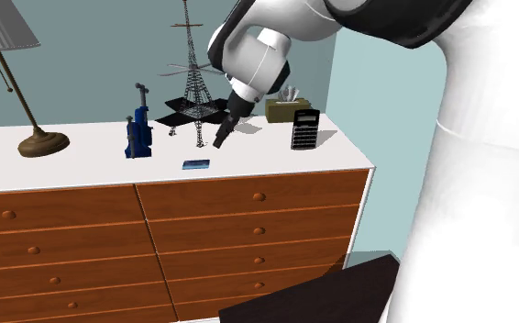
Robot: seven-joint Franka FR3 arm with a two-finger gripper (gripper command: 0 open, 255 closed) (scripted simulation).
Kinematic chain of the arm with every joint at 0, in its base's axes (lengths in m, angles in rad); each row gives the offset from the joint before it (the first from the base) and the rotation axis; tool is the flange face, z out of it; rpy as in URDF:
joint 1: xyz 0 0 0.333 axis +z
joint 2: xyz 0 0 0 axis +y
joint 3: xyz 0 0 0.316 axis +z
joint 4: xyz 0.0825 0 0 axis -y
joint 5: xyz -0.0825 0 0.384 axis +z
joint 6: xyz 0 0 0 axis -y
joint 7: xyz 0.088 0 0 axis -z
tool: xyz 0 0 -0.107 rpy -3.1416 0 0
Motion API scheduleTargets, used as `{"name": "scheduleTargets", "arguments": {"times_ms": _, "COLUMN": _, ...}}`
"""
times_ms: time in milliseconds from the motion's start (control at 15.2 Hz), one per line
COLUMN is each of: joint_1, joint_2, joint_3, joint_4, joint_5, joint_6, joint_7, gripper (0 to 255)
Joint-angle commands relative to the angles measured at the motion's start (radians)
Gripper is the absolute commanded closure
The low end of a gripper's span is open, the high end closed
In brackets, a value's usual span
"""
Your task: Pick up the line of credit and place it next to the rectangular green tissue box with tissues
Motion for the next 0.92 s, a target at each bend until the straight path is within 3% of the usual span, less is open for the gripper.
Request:
{"name": "scheduleTargets", "arguments": {"times_ms": 0, "joint_1": -0.001, "joint_2": 0.068, "joint_3": 0.025, "joint_4": 0.055, "joint_5": 0.062, "joint_6": -0.017, "joint_7": -0.094, "gripper": 0}}
{"name": "scheduleTargets", "arguments": {"times_ms": 330, "joint_1": -0.016, "joint_2": 0.209, "joint_3": 0.095, "joint_4": 0.186, "joint_5": 0.152, "joint_6": -0.065, "joint_7": -0.276, "gripper": 0}}
{"name": "scheduleTargets", "arguments": {"times_ms": 858, "joint_1": -0.01, "joint_2": 0.287, "joint_3": 0.13, "joint_4": 0.218, "joint_5": 0.204, "joint_6": -0.021, "joint_7": -0.313, "gripper": 0}}
